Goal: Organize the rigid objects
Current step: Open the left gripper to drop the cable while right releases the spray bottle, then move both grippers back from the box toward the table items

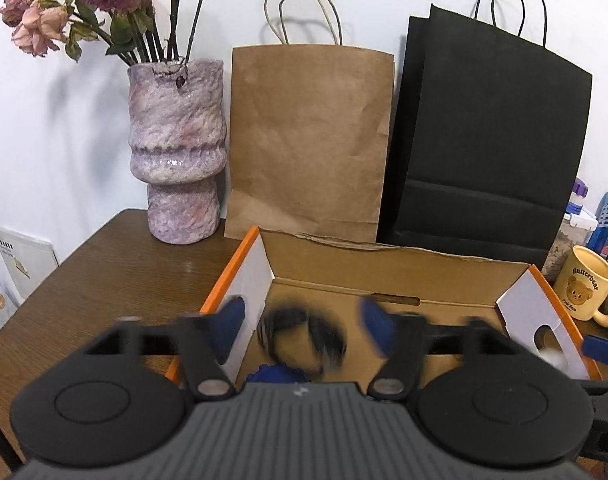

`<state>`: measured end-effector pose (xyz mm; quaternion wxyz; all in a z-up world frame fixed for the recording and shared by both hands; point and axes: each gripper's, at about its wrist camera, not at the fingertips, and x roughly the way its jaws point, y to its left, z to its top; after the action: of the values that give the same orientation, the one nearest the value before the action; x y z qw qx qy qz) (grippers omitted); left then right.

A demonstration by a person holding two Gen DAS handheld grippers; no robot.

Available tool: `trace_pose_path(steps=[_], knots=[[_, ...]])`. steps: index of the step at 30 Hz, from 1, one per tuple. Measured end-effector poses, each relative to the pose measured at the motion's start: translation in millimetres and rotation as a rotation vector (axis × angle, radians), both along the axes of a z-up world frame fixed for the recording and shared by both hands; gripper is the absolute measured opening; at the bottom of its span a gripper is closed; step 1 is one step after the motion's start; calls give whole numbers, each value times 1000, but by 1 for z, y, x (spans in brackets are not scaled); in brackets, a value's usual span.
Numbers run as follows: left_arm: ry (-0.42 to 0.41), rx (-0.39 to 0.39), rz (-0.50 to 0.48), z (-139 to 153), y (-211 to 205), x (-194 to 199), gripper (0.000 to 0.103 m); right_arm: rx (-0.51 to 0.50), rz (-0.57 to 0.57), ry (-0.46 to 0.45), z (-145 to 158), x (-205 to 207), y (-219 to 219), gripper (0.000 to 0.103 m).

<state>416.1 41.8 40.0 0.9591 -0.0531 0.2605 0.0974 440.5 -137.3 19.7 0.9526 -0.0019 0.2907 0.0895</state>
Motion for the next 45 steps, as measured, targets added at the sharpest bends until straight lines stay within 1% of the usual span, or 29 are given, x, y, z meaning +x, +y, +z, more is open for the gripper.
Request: trace_pose_path(steps=[2,14,17,20,24,30,36,45], knots=[[-20,11,-1,3,-1,-2,103,-10,-16,0,0,0,0,103],[-53,18,-5,13,-2,-13,103,-6,-19,-2,2,-2,-3,103],[-66,16,-19,17,-3,-19,103,-3,-21,-10,5,-4,-5,103],[-77,31,-27,22,-4,-27,103,0,-23,-21,9,-9,-6,103],[-91,14,-51,26,-2,-39,103,9,-20,-45,17,-17,-8,103],[-101,17,-53,30,2,-60,103,7,-9,-84,29,-36,-11,103],[-103,28,-64,31,2,-82,103,6,10,-114,38,-64,-17,103],[-102,-2,-71,29,8,-123,103,30,49,-154,48,-117,-32,103]])
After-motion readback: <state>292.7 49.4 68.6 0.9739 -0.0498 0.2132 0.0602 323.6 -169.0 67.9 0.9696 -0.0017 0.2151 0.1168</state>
